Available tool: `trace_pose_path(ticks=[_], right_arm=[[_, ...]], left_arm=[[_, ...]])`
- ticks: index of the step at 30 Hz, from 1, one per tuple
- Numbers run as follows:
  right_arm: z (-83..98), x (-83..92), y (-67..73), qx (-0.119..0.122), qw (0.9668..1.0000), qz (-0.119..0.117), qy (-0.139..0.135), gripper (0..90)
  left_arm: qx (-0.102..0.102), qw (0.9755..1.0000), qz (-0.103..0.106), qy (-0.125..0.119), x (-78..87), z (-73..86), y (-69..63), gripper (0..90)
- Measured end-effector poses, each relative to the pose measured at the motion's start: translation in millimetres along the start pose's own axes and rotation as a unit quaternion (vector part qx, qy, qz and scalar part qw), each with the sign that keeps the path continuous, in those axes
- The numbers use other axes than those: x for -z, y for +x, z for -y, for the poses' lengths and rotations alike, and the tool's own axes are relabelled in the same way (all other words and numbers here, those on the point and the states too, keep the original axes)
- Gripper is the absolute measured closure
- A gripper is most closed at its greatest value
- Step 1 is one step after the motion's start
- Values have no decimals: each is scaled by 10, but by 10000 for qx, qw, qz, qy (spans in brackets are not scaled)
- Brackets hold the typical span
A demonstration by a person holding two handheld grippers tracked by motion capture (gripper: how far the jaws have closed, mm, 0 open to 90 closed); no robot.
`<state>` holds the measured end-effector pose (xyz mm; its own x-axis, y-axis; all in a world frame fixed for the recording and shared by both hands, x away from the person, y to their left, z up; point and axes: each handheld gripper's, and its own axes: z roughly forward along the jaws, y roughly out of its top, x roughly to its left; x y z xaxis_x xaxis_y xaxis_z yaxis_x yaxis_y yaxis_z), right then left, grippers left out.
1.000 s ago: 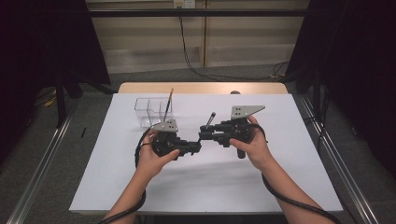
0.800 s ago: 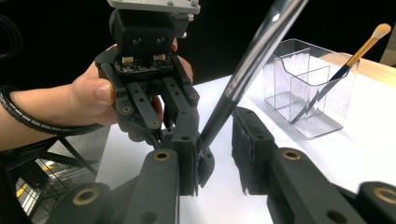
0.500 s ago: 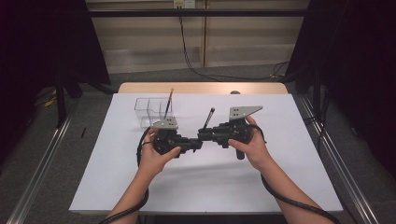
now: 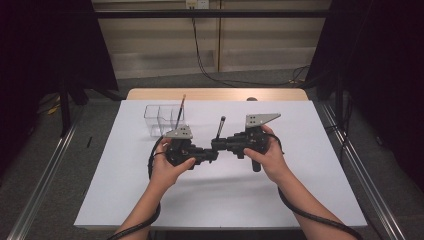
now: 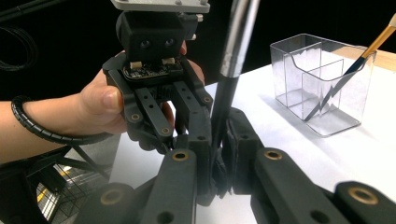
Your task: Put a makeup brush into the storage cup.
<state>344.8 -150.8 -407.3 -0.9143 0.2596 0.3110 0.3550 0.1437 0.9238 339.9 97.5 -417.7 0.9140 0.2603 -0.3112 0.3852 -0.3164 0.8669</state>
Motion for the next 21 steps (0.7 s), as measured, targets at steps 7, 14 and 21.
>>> trace_pose_path(ticks=[7,14,21], right_arm=[[-9,-54,20,-9,10000,-58,-24,846],[-7,-41,7,-46,9999,-96,-65,846],[-3,-2,-6,-63,9999,-94,-100,846]], left_arm=[[-5,10000,37,-20,-49,5,-16,814],[31,10000,65,-39,-41,10,-15,807],[20,9997,168,-200,-16,23,-1,673]])
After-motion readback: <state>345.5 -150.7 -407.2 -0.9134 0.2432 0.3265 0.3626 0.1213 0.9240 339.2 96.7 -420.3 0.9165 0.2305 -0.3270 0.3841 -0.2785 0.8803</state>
